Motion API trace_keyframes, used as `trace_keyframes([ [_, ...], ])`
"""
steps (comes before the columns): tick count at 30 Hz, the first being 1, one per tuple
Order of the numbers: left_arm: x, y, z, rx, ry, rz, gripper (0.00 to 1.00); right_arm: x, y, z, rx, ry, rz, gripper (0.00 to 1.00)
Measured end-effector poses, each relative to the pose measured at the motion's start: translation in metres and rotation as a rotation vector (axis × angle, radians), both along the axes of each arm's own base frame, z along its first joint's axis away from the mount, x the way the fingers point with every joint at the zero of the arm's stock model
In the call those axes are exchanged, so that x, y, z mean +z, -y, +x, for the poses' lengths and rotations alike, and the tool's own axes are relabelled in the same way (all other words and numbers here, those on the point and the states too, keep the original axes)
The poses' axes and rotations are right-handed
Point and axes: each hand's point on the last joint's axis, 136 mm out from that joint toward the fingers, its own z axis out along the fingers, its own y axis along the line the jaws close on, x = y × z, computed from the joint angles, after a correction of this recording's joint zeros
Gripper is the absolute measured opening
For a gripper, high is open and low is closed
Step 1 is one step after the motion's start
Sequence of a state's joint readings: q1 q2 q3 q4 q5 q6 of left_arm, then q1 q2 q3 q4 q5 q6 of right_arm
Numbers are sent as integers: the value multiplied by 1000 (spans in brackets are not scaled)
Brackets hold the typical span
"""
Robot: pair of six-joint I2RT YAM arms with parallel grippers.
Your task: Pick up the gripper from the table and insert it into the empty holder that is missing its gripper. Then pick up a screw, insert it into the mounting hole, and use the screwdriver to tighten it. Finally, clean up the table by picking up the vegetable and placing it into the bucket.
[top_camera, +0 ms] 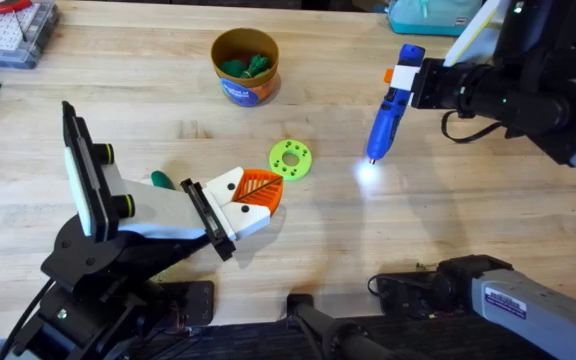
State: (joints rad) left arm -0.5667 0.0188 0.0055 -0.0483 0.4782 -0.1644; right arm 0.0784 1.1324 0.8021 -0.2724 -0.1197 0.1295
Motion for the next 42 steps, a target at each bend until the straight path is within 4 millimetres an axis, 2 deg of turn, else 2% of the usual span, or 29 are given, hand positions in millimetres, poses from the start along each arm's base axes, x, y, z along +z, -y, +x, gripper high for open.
trace_keyframes([
  [6,0,0,0,0,-2,1,13,-9,0,-5,2,-38,-3,73],
  [9,0,0,0,0,-2,1,12,-10,-7,-6,48,-32,-32,73],
  [18,0,0,0,0,-2,0,13,-17,-66,-23,506,67,-341,74],
  [22,0,0,0,0,-2,0,13,-39,-76,-24,641,49,-446,74],
  [28,0,0,0,0,-2,1,12,-87,-78,-23,790,-44,-564,74],
  [35,0,0,0,0,-2,0,14,-130,-94,-36,996,-110,-703,74],
  [39,0,0,0,0,-2,1,13,-141,-99,-40,1051,-124,-739,74],
  [42,0,0,0,0,-2,1,12,-141,-99,-40,1060,-119,-749,23],
])
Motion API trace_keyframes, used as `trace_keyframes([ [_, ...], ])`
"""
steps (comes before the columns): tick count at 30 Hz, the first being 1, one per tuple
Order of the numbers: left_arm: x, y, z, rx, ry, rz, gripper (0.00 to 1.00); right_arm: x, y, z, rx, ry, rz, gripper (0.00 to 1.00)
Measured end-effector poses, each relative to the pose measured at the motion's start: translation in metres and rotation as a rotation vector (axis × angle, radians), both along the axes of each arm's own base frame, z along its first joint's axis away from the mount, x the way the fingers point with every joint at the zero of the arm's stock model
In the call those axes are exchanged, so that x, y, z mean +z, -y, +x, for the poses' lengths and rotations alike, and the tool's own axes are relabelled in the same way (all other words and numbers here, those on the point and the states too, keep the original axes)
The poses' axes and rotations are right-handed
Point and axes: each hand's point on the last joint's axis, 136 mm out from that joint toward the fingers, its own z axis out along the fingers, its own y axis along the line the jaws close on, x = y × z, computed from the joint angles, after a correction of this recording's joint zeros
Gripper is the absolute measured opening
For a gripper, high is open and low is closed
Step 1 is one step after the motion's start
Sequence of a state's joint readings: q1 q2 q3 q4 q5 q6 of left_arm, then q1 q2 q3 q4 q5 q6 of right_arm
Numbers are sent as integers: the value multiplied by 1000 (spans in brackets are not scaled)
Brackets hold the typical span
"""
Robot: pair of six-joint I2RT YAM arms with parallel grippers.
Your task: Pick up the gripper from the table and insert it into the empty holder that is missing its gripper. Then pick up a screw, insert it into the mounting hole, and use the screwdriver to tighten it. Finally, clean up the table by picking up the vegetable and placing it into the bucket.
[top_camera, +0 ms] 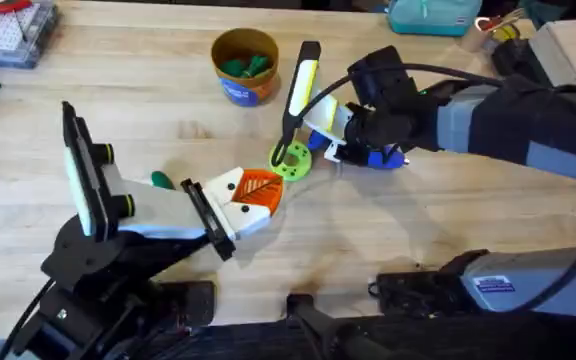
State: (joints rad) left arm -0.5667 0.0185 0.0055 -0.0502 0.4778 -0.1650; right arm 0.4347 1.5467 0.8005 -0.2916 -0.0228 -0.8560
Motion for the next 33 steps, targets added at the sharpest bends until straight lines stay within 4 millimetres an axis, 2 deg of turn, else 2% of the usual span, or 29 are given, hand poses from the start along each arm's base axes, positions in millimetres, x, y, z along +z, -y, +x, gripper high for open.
trace_keyframes([
  [3,0,0,0,0,0,0,12,0,0,0,5,1,-2,32],
  [4,0,0,0,0,0,0,12,0,0,0,3,1,-2,76],
  [5,0,0,0,0,0,0,12,1,0,0,-5,2,-1,182],
  [10,0,0,0,0,0,0,14,13,4,9,-80,39,16,928],
  [11,0,0,0,0,0,0,13,17,4,10,-94,47,22,974],
  [19,0,0,0,0,0,0,12,68,7,13,-214,145,124,994],
  [25,0,0,0,0,-1,0,14,99,17,-7,-315,149,197,994],
  [33,0,0,0,0,-1,0,12,120,29,-34,-526,87,318,995],
])
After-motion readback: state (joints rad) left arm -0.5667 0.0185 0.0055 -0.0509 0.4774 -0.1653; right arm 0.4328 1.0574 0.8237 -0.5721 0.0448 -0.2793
